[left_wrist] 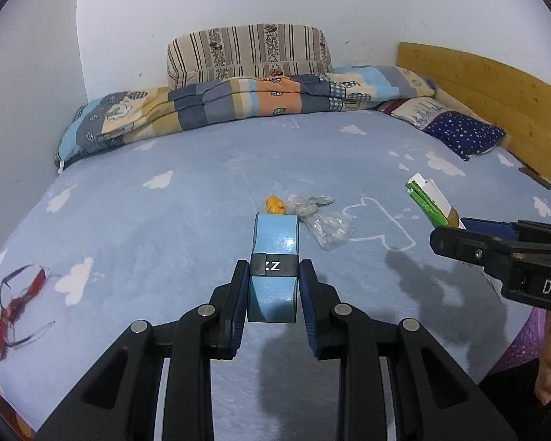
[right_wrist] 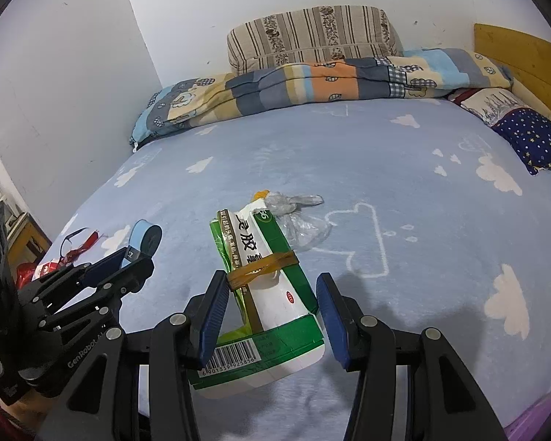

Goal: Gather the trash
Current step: 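Lift the green-white box with the right gripper while left holds the light-blue box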

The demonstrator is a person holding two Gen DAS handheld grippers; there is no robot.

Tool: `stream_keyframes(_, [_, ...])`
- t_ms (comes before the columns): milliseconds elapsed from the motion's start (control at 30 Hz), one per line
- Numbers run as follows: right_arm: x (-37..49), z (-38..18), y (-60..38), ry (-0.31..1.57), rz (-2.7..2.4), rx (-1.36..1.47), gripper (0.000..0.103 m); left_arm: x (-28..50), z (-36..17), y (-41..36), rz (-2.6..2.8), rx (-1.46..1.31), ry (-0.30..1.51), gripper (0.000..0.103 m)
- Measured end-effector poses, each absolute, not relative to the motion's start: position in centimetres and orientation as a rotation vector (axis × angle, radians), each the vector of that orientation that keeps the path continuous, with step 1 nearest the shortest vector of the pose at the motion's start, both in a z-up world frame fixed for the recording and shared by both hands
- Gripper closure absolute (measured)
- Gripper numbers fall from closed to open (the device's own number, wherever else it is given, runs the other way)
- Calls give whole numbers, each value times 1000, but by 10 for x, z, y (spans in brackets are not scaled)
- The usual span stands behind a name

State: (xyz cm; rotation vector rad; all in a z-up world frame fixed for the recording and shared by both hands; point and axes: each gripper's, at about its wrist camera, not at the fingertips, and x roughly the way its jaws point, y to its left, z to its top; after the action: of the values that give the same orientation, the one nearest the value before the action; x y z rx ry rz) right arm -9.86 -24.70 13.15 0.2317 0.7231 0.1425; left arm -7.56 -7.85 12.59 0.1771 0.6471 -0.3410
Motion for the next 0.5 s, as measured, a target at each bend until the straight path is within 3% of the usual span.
stream_keyframes(500, [-99,131,-245,719,141,226,51,-81,129,-82,-320,210,612,77])
